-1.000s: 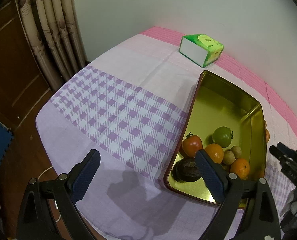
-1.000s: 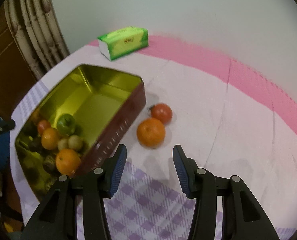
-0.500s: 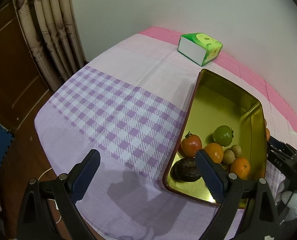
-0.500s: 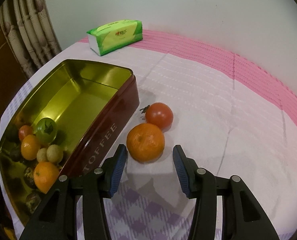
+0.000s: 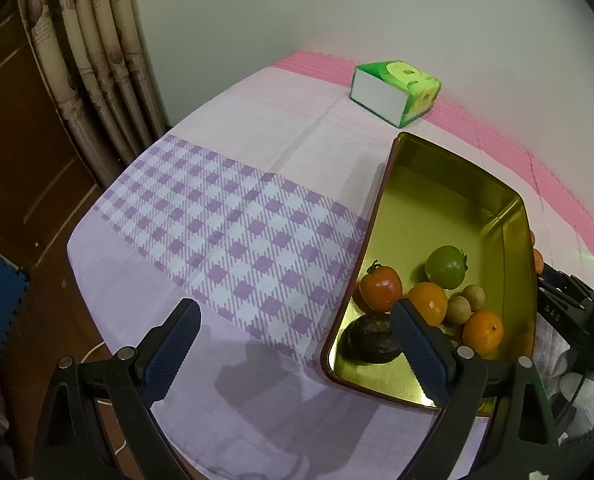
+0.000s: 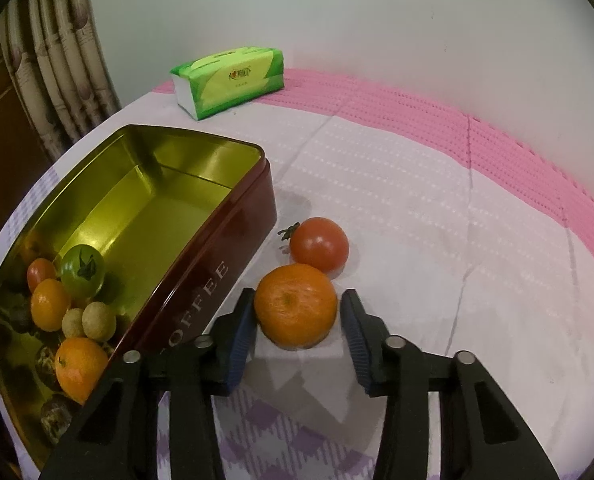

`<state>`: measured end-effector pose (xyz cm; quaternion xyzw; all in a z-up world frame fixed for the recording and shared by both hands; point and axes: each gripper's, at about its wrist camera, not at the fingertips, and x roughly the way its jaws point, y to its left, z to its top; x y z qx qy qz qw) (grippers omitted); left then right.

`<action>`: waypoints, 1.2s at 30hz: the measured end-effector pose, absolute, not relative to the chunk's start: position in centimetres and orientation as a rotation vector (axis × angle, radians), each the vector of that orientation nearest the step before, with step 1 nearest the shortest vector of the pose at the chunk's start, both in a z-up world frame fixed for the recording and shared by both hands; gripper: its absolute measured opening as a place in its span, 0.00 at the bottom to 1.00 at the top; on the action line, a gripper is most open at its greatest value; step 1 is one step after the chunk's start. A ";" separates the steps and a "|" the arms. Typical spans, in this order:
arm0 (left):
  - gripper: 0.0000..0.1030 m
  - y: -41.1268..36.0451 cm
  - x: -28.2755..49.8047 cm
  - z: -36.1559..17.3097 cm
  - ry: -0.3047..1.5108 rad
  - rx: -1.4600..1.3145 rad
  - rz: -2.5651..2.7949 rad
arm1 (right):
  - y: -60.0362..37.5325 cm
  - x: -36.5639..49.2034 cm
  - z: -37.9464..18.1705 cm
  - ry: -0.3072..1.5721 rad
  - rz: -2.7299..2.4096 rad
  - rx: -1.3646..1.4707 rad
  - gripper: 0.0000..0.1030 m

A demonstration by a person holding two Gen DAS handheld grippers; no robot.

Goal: Organize fruits
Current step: 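Lift the tangerine off the table with the right gripper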

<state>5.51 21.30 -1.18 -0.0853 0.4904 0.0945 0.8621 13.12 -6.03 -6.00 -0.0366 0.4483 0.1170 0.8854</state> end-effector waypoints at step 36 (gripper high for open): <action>0.92 7.3 9.4 2.5 0.967 0.009 -0.087 | -28.6 11.1 -6.8 0.920 -0.153 0.060 0.39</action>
